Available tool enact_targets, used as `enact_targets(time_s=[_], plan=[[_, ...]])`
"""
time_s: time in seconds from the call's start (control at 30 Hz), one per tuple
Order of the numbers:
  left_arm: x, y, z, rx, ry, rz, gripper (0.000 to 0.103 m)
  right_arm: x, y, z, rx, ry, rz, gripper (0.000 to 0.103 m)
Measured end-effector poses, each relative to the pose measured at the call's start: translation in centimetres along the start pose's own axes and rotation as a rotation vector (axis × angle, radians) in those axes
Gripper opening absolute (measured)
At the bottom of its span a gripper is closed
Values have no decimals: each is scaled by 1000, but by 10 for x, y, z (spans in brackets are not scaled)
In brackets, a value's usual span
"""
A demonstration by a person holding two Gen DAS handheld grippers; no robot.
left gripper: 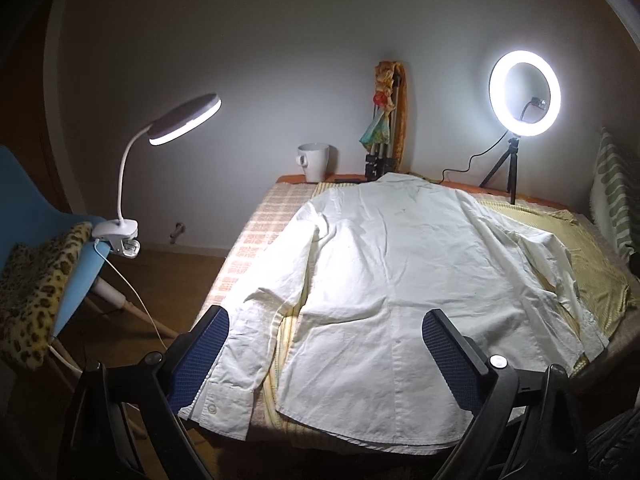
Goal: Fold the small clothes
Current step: 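Move the left gripper to the shirt's sleeve edge and close on it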
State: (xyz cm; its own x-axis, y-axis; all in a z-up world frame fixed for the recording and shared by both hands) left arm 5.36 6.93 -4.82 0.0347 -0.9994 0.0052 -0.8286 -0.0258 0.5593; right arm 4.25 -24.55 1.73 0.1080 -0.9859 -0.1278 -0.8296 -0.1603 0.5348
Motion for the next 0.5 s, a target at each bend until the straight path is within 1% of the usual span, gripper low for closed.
enact_targets(time_s=[0.17, 0.27, 0.37, 0.5], plan=[[-23, -32, -4, -64, 35, 32, 91, -12, -7, -16, 5, 30, -38, 103], [-43, -56, -4, -92, 57, 22, 88, -18, -14, -25, 8, 21, -68, 103], [-73, -84, -3, -138, 119, 10, 78, -23, -25, -29, 8, -11, -105, 103], [-112, -123, 3, -215, 208, 30, 75, -27, -44, -21, -24, -54, -145, 103]])
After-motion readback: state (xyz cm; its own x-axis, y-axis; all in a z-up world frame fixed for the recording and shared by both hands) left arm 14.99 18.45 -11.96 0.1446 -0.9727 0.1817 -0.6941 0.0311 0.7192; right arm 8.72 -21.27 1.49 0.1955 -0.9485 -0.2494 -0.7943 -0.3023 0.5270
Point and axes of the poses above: each gripper's, at about its wrist camera, not at the fingertips, and y roughly against the way its jaws point, x to its right, z to its underside, the point moved 3 cm from there along -y, roughly the way its jaws point, and after that the axes turned 6 degrees about x, right-handed, at the moved point
